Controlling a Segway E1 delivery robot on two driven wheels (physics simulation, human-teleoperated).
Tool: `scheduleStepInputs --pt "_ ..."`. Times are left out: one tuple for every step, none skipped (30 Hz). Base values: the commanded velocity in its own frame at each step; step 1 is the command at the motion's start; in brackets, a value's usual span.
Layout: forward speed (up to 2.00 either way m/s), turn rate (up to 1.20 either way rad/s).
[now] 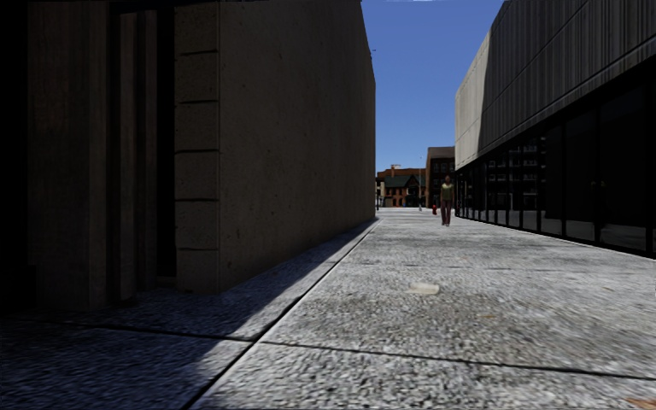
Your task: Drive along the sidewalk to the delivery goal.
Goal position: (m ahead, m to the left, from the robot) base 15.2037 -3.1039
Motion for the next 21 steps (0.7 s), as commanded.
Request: scheduleStepInputs --pt "2.0 -0.45" --pt "2.0 -0.45" --pt "2.0 -0.45" --pt "2.0 -0.45" --pt "2.0 -0.45" --pt "2.0 -0.45" --pt "2.0 -0.45" --pt "2.0 -0.41" --pt "2.0 -0.41" --pt "2.0 -0.17" --pt "2.0 0.0" --pt "2.0 0.0" --pt "2.0 0.0" --pt "2.0 0.0" --pt "2.0 0.0" --pt "2.0 0.0" --pt "2.0 0.0" --pt "2.0 0.0" --pt "2.0 0.0" --pt "2.0 0.0" --pt "2.0 0.0"
